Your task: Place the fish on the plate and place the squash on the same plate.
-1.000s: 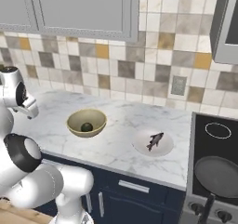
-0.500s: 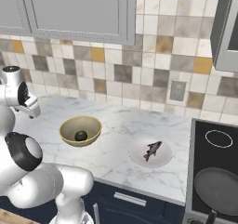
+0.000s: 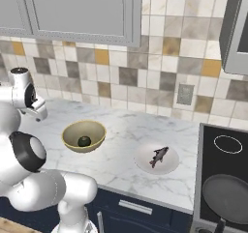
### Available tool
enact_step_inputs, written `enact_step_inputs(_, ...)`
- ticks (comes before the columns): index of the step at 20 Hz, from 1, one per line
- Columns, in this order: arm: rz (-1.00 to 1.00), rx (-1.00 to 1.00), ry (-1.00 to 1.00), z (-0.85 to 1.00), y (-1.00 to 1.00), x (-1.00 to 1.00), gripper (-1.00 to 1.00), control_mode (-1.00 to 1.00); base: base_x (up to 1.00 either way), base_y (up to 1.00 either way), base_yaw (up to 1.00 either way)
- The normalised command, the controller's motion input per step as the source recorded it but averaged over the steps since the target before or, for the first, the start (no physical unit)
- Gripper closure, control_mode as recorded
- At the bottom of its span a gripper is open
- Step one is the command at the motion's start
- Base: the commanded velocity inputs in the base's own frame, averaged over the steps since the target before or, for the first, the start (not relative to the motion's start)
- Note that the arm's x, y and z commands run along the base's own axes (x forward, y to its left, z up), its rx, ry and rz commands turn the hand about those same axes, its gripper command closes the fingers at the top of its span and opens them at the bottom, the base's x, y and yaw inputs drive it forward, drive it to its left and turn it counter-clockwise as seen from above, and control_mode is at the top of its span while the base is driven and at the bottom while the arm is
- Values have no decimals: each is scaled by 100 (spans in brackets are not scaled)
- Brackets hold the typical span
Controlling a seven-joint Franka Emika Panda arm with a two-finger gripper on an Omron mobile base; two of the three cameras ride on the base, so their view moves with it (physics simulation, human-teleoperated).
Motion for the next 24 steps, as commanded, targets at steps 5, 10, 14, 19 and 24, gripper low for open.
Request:
enact_step_inputs(5, 11, -4, 10, 3, -43, 29, -100, -100, 0, 0, 0)
enact_step_inputs(10, 20, -2, 9, 3, -60, 6, -100, -100, 0, 0, 0)
enact_step_inputs(14, 25, 0, -2, 0, -62, -15, -100, -100, 0, 0, 0)
enact_step_inputs(19, 22, 0, -16, -5, -55, -19, -100, -100, 0, 0, 0)
enact_step_inputs(24, 22, 0, -13, -6, -59, -2, -100, -100, 0, 0, 0)
